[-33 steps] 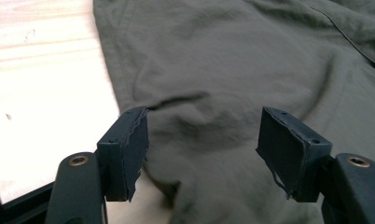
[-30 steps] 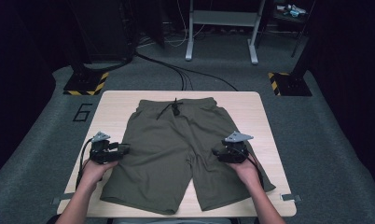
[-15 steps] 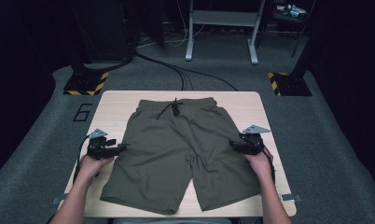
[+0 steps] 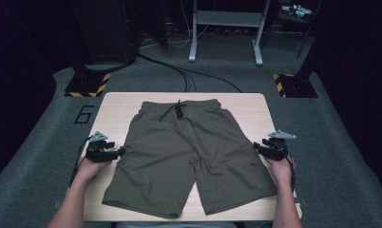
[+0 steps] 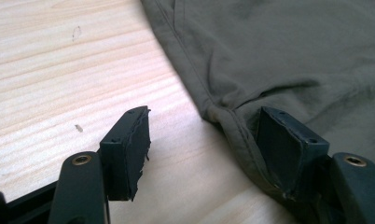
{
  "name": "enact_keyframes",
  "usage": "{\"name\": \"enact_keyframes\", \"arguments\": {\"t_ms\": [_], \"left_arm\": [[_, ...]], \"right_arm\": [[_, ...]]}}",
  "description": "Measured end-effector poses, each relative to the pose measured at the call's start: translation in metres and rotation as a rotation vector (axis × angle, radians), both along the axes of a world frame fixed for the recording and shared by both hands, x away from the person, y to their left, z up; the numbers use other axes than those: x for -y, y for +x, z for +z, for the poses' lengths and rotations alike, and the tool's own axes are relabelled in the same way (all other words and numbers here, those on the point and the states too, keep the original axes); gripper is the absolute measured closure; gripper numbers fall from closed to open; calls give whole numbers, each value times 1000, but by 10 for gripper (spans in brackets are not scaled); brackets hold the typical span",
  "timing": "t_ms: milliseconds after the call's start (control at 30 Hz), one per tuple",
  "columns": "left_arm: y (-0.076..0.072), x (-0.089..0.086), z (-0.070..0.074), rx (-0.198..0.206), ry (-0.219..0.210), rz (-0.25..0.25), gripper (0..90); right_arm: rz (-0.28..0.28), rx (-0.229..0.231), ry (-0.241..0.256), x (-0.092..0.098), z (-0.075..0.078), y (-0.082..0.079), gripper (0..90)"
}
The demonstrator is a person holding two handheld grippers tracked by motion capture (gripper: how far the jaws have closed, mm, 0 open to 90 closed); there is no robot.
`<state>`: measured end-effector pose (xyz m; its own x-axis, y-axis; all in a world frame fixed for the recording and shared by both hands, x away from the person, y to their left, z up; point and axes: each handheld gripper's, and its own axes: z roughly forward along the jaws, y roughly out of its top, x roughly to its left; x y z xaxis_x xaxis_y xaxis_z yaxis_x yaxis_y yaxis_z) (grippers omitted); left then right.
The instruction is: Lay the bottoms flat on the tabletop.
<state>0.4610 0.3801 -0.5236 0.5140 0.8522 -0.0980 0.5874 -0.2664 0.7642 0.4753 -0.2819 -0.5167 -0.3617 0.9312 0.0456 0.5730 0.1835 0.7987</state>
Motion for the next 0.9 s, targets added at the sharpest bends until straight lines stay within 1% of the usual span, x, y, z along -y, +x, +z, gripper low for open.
{"name": "enact_keyframes", "arguments": {"t_ms": [67, 100, 200, 300, 367, 433, 500, 533, 567, 633, 767, 800, 900], "left_arm": [[-1, -1, -2, -3, 19, -4, 345], [-1, -1, -4, 12, 18, 2, 344], [-1, -4, -5, 23, 9, 5, 337], [-2, -4, -5, 27, 20, 1, 335], [-2, -4, -4, 17, 26, -3, 334], [-2, -4, -4, 16, 30, -1, 333], [-2, -4, -4, 19, 32, 0, 333], [-2, -3, -5, 31, 29, 6, 333], [-2, -3, -4, 22, 37, 2, 332], [-2, -3, -4, 23, 38, 2, 331], [-2, -2, -4, 25, 43, -1, 329], [-2, -2, -5, 34, 41, 4, 329], [-2, -2, -5, 33, 42, 4, 329]], "right_arm": [[-4, -4, -8, 3, -3, 0, 505], [-13, -8, -19, 4, -5, 0, 506], [-15, -34, -43, 4, -8, 0, 502], [-11, -31, -49, 4, -9, 0, 482], [-15, -36, -51, 3, -9, 0, 440], [-18, -39, -51, 3, -9, 0, 410], [-13, -41, -55, 2, -9, 0, 380], [-7, -42, -54, 2, -9, 0, 366], [-4, -46, -54, 1, -9, 0, 355], [1, -44, -59, 1, -9, 0, 336], [5, -45, -57, 1, -9, 0, 329], [6, -44, -58, 1, -9, 0, 328], [6, -45, -57, 1, -9, 0, 328]]}}
